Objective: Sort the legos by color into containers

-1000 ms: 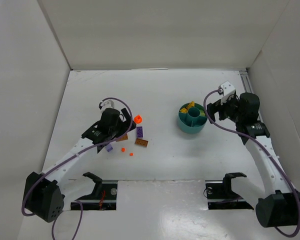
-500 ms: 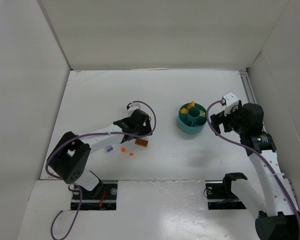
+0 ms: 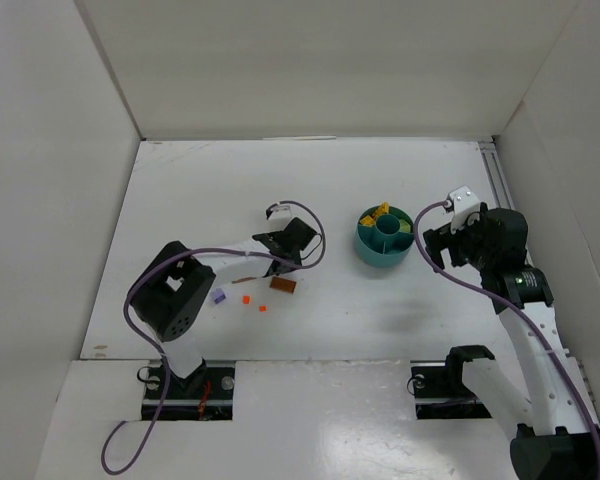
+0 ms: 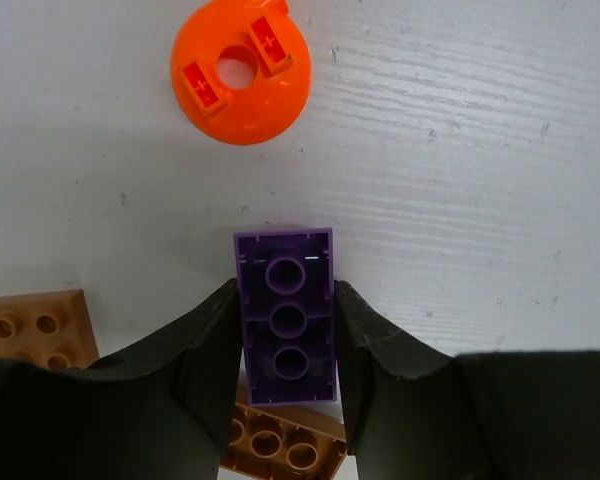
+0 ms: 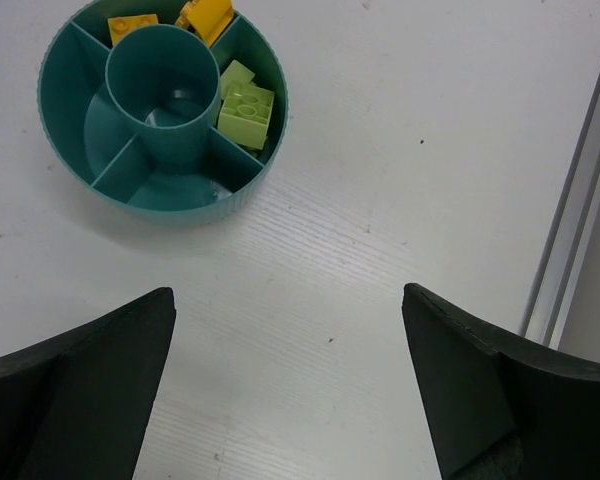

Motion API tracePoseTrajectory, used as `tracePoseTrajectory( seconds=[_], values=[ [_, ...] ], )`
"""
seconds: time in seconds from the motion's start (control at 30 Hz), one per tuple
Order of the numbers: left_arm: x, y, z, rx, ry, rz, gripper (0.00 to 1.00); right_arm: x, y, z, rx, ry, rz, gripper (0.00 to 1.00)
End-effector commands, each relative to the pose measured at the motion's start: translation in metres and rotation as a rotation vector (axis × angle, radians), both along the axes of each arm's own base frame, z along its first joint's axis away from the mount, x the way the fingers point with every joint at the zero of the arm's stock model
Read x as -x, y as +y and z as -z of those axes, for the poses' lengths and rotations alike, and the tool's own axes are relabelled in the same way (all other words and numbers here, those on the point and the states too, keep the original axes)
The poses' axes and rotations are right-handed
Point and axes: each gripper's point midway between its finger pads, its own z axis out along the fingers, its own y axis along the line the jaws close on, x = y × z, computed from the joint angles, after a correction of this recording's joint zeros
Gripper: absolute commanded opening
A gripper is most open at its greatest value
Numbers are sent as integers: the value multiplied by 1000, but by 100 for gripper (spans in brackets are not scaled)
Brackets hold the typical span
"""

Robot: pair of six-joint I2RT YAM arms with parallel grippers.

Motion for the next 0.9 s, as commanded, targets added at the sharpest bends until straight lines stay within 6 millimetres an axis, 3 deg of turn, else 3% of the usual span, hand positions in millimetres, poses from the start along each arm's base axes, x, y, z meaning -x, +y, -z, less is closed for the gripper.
tracePoseTrajectory(
  seconds=[0.0,0.07,0.2,0.27,0.3,0.33,0.4,0.47,0.53,0.57,0.7,0.87],
  values=[
    [-2,-1,-10,-5,-20,-20,25,-1,-5,-6,1,-26,27,99],
    [0,-2,-15,25,-34,-14,16,-1,-3,-6,-3,-26,20,99],
    [-3,-18,-42,100,-112,90,11,-4,13,-7,-31,-43,-80,99],
    [2,-34,-58,152,-137,227,8,-1,37,-13,-83,-72,-218,99],
    [8,-38,-73,195,-173,297,4,-1,46,-15,-96,-81,-282,99],
    [14,-61,-93,302,-219,417,4,6,61,-18,-144,-82,-365,99],
    [30,-74,-127,345,-337,630,4,9,68,-16,-178,-60,-392,99],
    [54,-88,-141,411,-393,832,11,9,74,-24,-227,-38,-389,99],
    [68,-91,-163,411,-490,960,11,10,83,-27,-317,17,-388,99],
    [81,-98,-168,440,-514,1046,11,13,95,-35,-375,23,-441,99],
    [99,-103,-179,394,-593,1214,11,13,123,-53,-536,90,-510,99],
    [102,-108,-178,329,-599,1296,11,12,159,-70,-574,159,-517,99]
  ],
)
